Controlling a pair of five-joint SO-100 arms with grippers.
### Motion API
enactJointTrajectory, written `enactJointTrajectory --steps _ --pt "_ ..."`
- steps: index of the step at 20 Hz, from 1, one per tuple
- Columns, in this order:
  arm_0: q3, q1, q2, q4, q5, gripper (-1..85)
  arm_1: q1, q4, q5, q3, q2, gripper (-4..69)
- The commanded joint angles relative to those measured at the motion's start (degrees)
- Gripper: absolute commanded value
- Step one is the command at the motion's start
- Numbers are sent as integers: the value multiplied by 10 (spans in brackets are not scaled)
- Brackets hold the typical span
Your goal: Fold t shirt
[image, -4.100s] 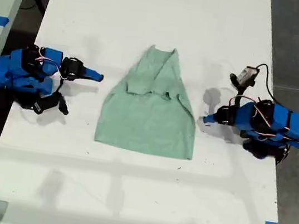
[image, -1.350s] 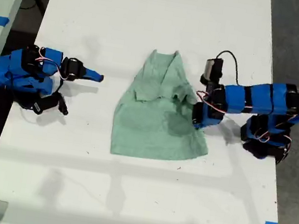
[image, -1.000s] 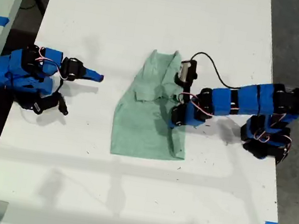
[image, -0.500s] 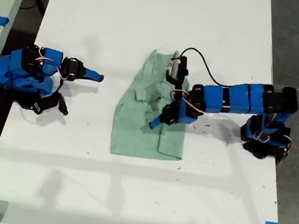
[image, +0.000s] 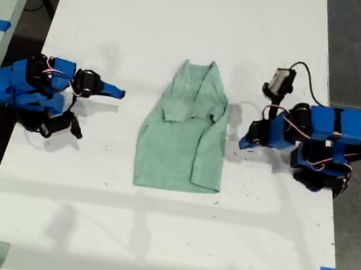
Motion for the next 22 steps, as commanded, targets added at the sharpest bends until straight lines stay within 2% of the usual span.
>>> enactJointTrajectory --steps 1,3,5,12,18,22 --pt "2 6 4 -4 -10 0 20 -22 -16 182 243 15" --pt "2 5 4 -4 -10 0 40 -5 -39 268 363 15" --pt "3 6 4 -4 -11 0 70 49 -60 353 505 14" --pt "3 10 4 -4 -11 0 25 45 -47 369 503 13" --pt "3 11 4 -5 -9 0 22 52 -33 369 503 13" --pt "-10 11 4 23 -10 0 20 53 -32 369 503 13"
